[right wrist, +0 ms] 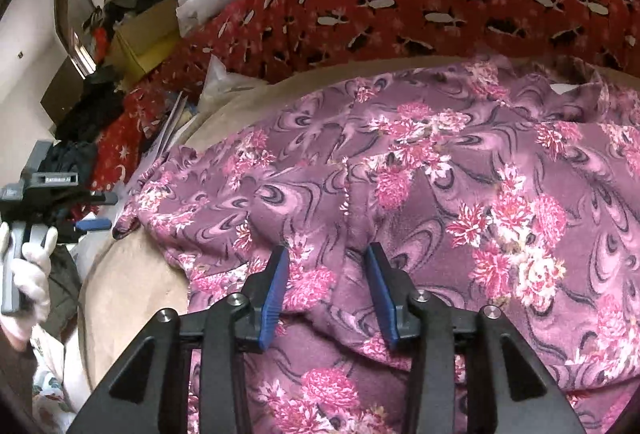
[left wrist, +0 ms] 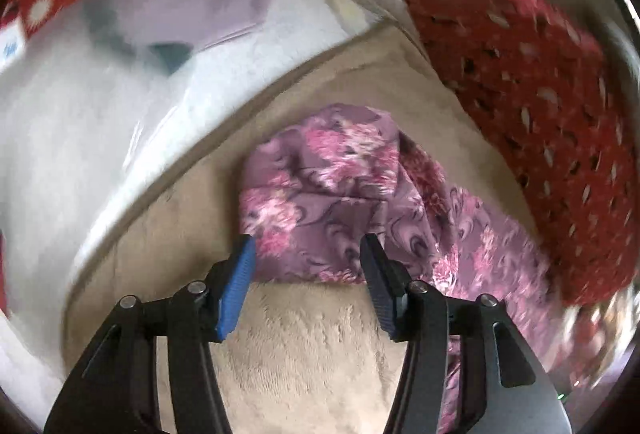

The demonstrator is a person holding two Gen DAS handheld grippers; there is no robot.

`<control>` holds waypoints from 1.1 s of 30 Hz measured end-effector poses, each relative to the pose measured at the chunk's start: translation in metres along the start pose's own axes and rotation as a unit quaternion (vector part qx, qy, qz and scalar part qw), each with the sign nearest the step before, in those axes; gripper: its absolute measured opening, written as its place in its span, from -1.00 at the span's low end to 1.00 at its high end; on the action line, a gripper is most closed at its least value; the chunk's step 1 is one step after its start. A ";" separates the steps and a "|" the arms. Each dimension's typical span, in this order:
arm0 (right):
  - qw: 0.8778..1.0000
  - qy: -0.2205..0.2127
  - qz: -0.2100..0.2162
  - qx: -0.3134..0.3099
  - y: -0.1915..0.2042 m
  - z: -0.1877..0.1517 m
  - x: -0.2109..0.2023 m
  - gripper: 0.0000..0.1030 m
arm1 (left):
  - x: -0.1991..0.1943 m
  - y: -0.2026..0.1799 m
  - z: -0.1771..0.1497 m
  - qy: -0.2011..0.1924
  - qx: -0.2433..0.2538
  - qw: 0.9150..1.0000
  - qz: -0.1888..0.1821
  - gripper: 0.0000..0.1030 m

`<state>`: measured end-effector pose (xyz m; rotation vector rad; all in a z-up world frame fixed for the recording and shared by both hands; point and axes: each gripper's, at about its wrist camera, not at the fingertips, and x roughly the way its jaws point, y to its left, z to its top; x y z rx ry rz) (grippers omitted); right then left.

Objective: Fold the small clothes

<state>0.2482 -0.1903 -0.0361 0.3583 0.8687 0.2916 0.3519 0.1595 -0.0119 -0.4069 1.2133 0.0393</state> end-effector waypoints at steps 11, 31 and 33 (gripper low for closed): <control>1.000 -0.006 0.021 0.013 -0.002 0.004 0.005 -0.15 | 0.048 -0.037 0.010 0.059 0.095 0.989 0.099 -0.82; 0.998 -0.010 -0.063 0.007 -0.053 0.008 -0.072 -0.16 | -0.064 -0.122 -0.035 0.094 0.060 0.980 -0.163 -0.85; 0.993 -0.023 -0.115 -0.001 -0.076 0.004 -0.092 -0.15 | -0.063 -0.151 -0.049 0.101 0.078 0.976 -0.174 -0.85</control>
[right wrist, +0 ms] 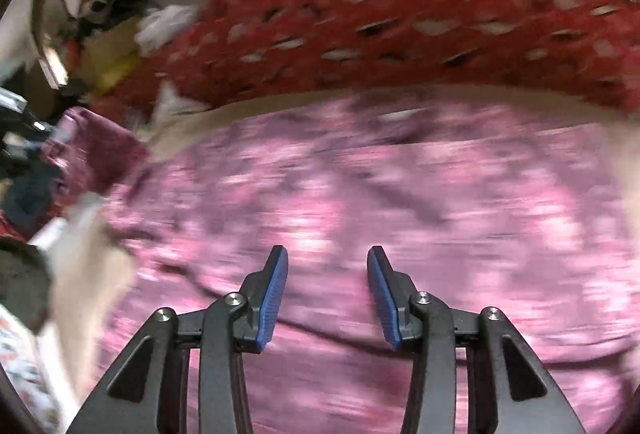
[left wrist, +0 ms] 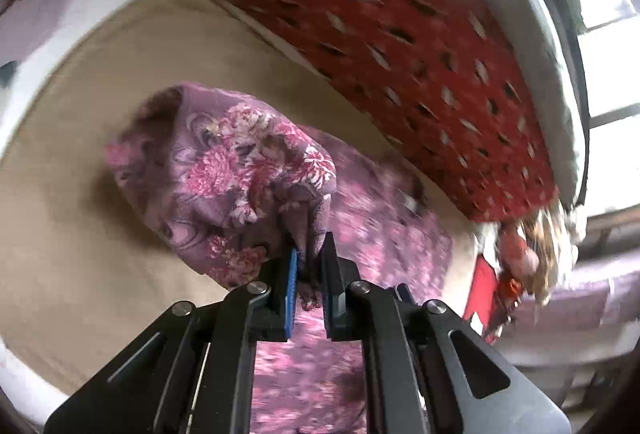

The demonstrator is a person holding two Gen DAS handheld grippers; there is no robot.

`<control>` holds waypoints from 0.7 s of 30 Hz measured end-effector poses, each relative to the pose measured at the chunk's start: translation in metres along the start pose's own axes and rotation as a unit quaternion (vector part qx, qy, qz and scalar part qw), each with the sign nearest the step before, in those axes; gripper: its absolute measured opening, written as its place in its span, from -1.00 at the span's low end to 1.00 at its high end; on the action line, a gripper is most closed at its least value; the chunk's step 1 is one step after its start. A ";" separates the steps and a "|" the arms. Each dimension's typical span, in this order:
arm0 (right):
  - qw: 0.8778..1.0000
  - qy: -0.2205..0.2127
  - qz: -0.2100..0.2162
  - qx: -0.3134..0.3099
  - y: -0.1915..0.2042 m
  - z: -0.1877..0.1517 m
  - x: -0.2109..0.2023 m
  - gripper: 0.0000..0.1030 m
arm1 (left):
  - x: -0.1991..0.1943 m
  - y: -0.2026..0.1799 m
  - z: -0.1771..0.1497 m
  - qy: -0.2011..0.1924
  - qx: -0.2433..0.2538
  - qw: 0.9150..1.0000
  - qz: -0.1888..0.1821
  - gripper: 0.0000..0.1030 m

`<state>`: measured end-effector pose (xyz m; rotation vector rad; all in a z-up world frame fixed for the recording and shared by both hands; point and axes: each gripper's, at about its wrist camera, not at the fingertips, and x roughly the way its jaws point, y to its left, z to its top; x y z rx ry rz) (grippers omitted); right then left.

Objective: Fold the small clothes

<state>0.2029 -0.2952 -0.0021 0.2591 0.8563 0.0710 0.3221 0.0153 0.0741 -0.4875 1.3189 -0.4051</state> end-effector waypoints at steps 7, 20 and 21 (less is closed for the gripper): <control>0.997 -0.016 0.002 0.075 -0.071 -0.020 -0.013 -0.13 | 0.053 -0.076 -0.026 0.038 0.036 0.998 -0.033 -0.85; 0.995 -0.038 0.036 0.085 -0.077 -0.028 -0.018 -0.04 | 0.217 -0.095 -0.073 0.119 0.017 0.993 -0.009 -0.84; 0.995 -0.038 0.039 0.087 -0.078 -0.027 -0.018 -0.04 | 0.214 -0.094 -0.073 0.117 0.019 0.993 -0.016 -0.82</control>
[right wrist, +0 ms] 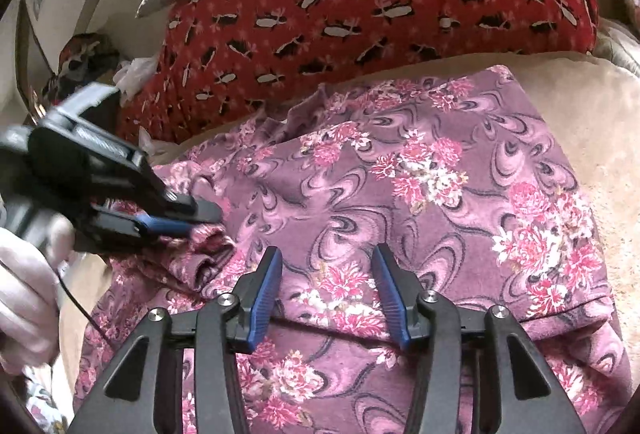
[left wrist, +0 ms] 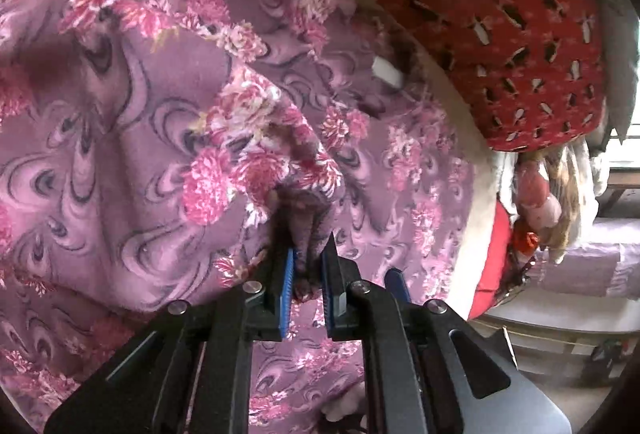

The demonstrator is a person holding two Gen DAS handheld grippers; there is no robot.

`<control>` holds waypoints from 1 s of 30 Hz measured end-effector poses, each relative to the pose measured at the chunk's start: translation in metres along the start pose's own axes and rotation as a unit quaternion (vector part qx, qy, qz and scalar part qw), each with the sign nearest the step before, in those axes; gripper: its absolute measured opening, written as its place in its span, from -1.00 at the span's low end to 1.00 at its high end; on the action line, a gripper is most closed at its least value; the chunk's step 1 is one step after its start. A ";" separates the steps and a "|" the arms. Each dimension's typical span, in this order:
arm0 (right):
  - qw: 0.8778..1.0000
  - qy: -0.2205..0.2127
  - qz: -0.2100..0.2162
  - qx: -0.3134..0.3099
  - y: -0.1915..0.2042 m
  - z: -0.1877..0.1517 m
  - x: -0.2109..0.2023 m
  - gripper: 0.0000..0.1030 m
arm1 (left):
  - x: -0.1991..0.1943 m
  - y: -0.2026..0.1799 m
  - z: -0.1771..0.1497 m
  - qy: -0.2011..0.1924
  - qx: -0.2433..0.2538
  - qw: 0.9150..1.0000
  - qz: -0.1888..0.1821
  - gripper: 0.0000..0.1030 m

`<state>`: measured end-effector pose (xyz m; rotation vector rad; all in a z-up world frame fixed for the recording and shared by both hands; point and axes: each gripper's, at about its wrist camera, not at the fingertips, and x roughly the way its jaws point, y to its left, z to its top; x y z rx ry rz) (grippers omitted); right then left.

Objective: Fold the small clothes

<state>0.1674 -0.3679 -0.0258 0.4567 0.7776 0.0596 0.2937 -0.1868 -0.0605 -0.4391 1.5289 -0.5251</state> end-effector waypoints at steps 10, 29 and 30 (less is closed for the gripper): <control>0.997 0.026 0.054 0.050 0.011 0.023 -0.007 0.09 | -0.124 0.078 -0.036 -0.145 0.017 0.989 -0.028 0.07; 0.998 -0.004 0.059 0.010 0.044 0.072 -0.024 -0.91 | -0.087 0.168 -0.043 -0.113 -0.096 0.984 -0.102 0.06; 0.999 -0.010 0.044 0.021 0.029 0.075 -0.029 -0.91 | -0.087 0.168 -0.045 -0.113 -0.096 0.984 -0.102 0.06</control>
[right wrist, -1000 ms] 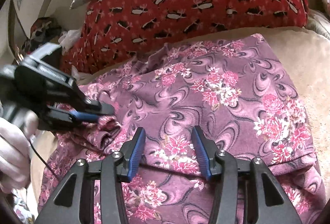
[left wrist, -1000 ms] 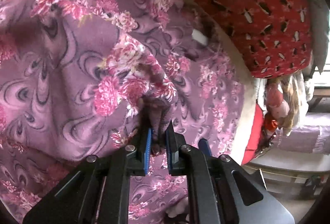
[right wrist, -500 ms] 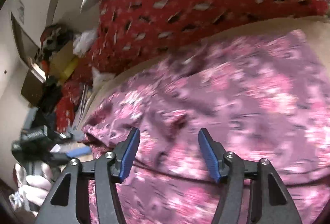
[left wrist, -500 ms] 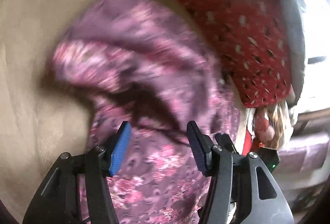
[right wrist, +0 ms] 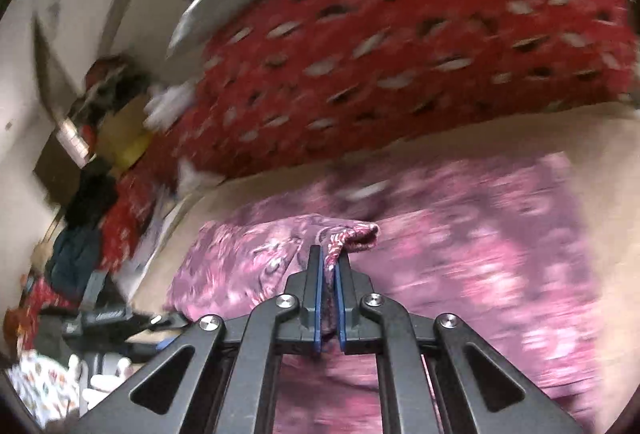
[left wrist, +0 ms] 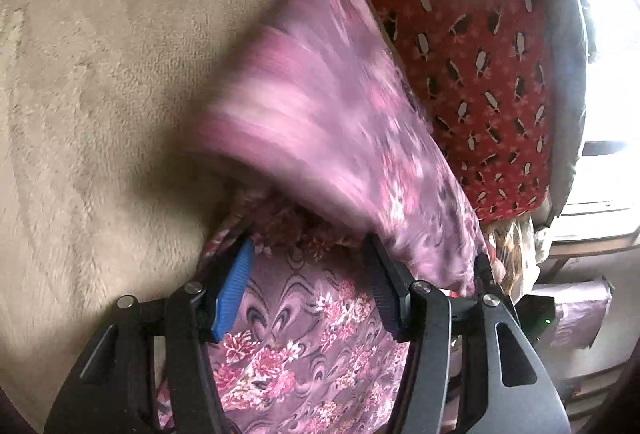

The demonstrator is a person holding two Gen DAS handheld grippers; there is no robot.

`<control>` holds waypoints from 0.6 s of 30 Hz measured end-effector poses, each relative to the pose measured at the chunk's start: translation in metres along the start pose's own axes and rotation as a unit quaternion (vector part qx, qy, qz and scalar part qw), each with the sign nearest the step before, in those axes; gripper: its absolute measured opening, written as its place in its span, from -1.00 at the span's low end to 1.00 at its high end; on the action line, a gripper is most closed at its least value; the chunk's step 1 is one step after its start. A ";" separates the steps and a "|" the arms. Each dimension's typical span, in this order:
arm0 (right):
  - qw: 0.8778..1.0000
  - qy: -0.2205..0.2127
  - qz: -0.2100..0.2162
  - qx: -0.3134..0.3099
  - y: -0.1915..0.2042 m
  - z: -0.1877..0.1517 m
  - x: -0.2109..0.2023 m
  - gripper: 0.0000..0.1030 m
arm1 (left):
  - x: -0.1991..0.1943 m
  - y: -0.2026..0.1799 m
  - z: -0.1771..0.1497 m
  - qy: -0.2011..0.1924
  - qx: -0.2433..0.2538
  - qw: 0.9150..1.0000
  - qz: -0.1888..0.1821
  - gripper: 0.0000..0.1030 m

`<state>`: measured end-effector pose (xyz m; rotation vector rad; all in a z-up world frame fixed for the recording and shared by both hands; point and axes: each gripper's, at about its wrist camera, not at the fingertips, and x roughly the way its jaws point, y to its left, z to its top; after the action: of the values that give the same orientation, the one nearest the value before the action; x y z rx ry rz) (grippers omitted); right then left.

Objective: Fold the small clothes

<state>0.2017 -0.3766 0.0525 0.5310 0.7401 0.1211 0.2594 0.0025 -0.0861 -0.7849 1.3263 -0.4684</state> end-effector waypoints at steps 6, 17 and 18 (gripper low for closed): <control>0.994 0.020 -0.037 0.103 -0.085 -0.009 -0.009 -0.90 | -0.005 -0.004 -0.006 -0.002 -0.002 1.000 0.002 0.06; 0.990 0.053 0.003 0.134 -0.095 -0.033 0.007 -0.19 | -0.016 -0.009 -0.006 -0.044 -0.039 0.997 -0.045 0.51; 0.991 0.052 -0.005 0.123 -0.091 -0.033 0.008 -0.29 | -0.009 -0.009 -0.002 -0.038 -0.045 0.998 -0.033 0.49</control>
<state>0.1784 -0.4391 -0.0186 0.7598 0.8649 0.0495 0.2568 0.0027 -0.0735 -0.9149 1.2599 -0.4303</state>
